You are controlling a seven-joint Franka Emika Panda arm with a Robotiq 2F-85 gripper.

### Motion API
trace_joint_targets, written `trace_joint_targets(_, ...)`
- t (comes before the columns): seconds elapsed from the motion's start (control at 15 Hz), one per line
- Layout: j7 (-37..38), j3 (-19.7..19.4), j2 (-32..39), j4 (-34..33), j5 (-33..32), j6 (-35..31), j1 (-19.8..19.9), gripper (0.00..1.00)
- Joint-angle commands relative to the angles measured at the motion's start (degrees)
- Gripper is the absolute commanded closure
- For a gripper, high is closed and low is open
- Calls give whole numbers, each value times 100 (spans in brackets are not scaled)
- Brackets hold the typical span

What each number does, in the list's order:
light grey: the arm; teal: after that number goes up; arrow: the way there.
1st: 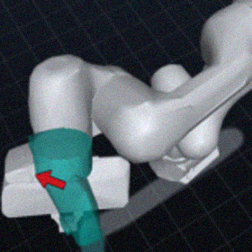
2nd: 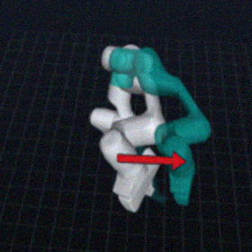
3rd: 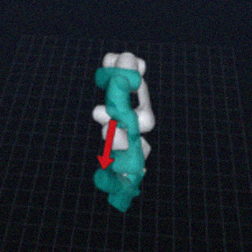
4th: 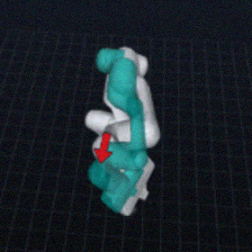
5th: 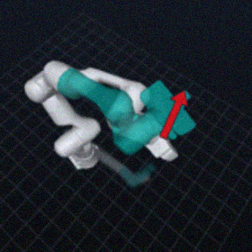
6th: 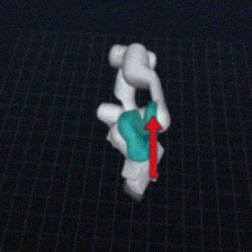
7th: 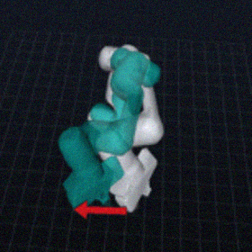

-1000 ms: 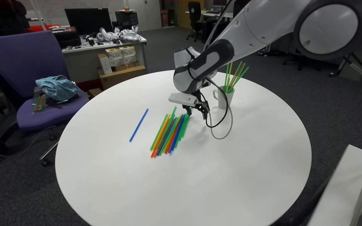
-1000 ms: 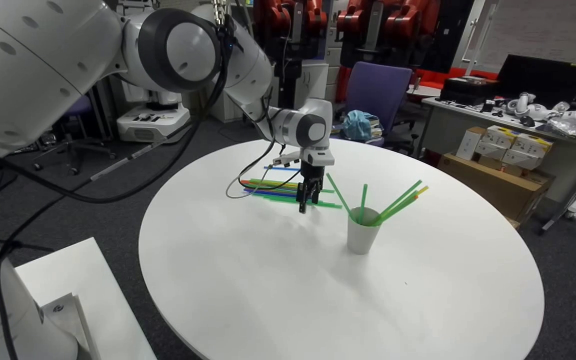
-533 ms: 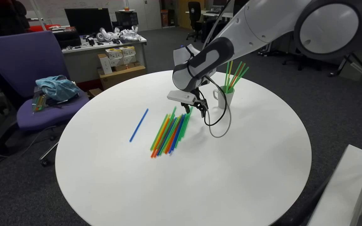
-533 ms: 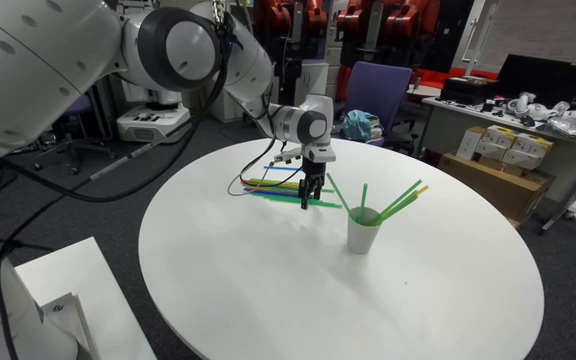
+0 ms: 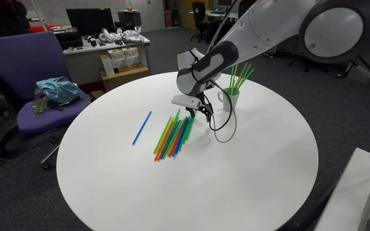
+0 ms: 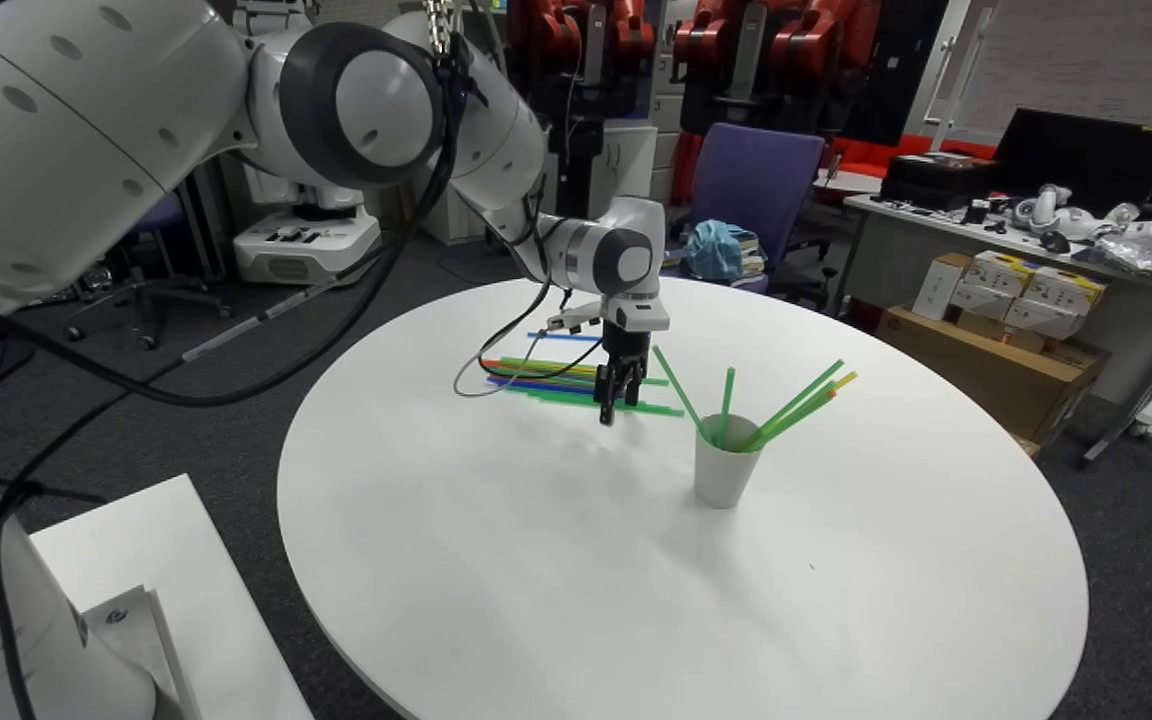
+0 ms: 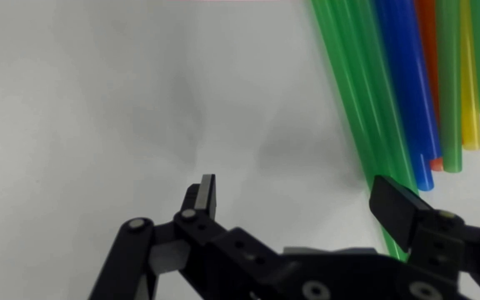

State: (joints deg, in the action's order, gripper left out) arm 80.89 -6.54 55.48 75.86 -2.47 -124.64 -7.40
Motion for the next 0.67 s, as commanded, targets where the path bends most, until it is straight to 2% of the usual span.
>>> trace_joint_targets(0.0, 89, -114, 67, -101, -14, -3, -77, 0)
trace_joint_targets(0.6, 55, -105, 2, -148, -10, -59, -74, 0)
